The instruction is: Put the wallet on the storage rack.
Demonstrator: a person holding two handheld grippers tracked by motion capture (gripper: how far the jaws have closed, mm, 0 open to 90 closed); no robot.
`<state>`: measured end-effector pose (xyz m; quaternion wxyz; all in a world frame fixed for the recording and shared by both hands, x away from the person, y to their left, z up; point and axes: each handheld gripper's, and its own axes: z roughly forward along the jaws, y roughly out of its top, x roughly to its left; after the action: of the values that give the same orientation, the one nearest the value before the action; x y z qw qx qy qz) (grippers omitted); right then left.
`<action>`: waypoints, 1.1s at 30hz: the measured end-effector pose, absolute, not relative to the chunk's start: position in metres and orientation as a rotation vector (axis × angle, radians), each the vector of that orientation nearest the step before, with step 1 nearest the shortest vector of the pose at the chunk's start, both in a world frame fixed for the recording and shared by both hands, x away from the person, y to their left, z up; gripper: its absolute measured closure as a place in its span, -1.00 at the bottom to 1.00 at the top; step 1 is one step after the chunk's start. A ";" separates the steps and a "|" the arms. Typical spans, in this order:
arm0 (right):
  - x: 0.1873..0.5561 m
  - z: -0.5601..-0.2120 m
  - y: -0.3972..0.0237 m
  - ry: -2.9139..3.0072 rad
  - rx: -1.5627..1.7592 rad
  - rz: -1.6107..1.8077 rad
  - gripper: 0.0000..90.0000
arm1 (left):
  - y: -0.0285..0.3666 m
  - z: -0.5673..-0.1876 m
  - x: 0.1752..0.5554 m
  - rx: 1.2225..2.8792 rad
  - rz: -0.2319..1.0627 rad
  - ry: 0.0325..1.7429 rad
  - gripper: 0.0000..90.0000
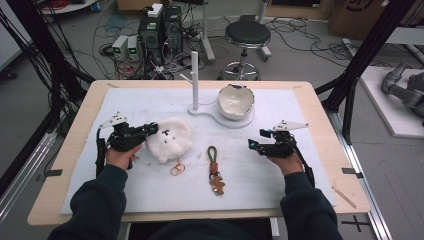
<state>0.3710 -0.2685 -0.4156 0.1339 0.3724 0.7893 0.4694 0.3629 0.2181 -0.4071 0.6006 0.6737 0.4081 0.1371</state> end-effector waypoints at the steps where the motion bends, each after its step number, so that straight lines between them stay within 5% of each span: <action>1: 0.371 -0.415 -0.263 2.299 1.069 1.383 -0.35 | 0.216 -0.405 0.362 1.553 0.324 0.934 0.82; 11: 0.368 -0.409 -0.191 2.473 0.886 1.496 -0.38 | 0.183 -0.395 0.357 1.550 0.328 0.810 0.82; 22: 0.368 -0.414 -0.157 2.569 0.867 1.616 -0.33 | 0.161 -0.395 0.353 1.546 0.257 0.724 0.82; 29: 0.370 -0.408 -0.167 2.559 0.829 1.646 0.64 | 0.155 -0.399 0.353 1.588 0.223 0.720 0.81; 33: 0.368 -0.403 -0.171 2.531 0.795 1.635 0.70 | 0.155 -0.401 0.353 1.631 0.204 0.741 0.71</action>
<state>0.3681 -0.1705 -0.4034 0.0127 0.2551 0.8121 0.5246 0.3533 0.1546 -0.4007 0.6203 0.7096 0.3222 0.0888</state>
